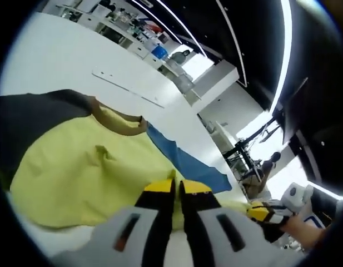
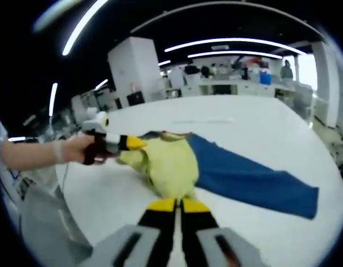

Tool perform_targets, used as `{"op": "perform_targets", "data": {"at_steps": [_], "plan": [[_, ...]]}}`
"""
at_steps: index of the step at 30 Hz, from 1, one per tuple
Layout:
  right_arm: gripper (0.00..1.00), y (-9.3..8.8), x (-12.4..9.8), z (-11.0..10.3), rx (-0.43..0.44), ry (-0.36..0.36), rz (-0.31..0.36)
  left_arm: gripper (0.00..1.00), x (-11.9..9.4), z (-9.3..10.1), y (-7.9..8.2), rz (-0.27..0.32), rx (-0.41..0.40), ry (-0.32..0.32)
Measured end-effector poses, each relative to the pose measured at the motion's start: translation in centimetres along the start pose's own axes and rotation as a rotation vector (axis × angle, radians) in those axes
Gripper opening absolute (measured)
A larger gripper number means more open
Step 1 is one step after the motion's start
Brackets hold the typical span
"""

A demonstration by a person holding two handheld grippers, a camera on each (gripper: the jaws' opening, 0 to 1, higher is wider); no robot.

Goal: Fold the garment on the visible template until the final outline fits inside the template.

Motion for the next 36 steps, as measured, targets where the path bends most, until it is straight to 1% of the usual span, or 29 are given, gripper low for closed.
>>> {"op": "perform_targets", "data": {"at_steps": [2, 7, 9, 14, 17, 23, 27, 30, 32, 34, 36], "plan": [[0.00, 0.0, 0.0, 0.0, 0.002, 0.000, -0.002, 0.05, 0.3, -0.2, -0.2, -0.011, 0.001, 0.002], [0.00, -0.1, 0.0, 0.0, 0.008, 0.000, 0.000, 0.15, 0.6, -0.4, -0.6, -0.034, 0.012, 0.013], [0.00, -0.1, 0.0, -0.1, 0.007, -0.002, -0.001, 0.20, 0.6, -0.4, -0.7, -0.038, 0.019, 0.016], [0.00, -0.2, 0.1, -0.1, 0.007, -0.002, -0.001, 0.35, 0.4, 0.4, -0.6, -0.034, 0.048, -0.019], [0.00, -0.2, 0.0, -0.1, 0.005, -0.004, -0.001, 0.36, 0.0, 0.5, -0.6, -0.033, 0.060, -0.014], [0.00, -0.3, 0.0, -0.2, 0.005, -0.005, -0.001, 0.41, -1.1, 0.8, -1.3, -0.039, 0.070, -0.015], [0.00, -0.2, 0.0, -0.3, 0.003, -0.006, 0.000, 0.45, -1.5, 1.1, -2.5, -0.049, 0.033, -0.044], [0.00, -0.2, 0.0, -0.2, 0.002, -0.006, 0.001, 0.46, -1.8, 1.0, -3.2, -0.048, 0.018, -0.043], [0.00, -0.2, 0.0, -0.2, 0.000, -0.007, 0.002, 0.47, -1.8, 0.7, -3.8, -0.056, -0.007, -0.045], [0.00, -0.1, 0.0, -0.2, 0.003, -0.006, 0.004, 0.47, -1.9, 0.5, -4.3, -0.061, -0.014, -0.040], [0.00, -0.1, 0.0, -0.2, 0.004, -0.007, 0.007, 0.47, -2.0, 0.3, -4.8, -0.055, -0.033, -0.035]]}}
Point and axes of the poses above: the point that each gripper's makers call its tool centre point, and the gripper's own axes: x roughly forward along the fingers, z roughly to its right, y roughly out of its top, the point moved 7 cm from there along -x, roughly backward along the fingers, and after that the axes turned 11 degrees about -z, right-handed, at the moved point
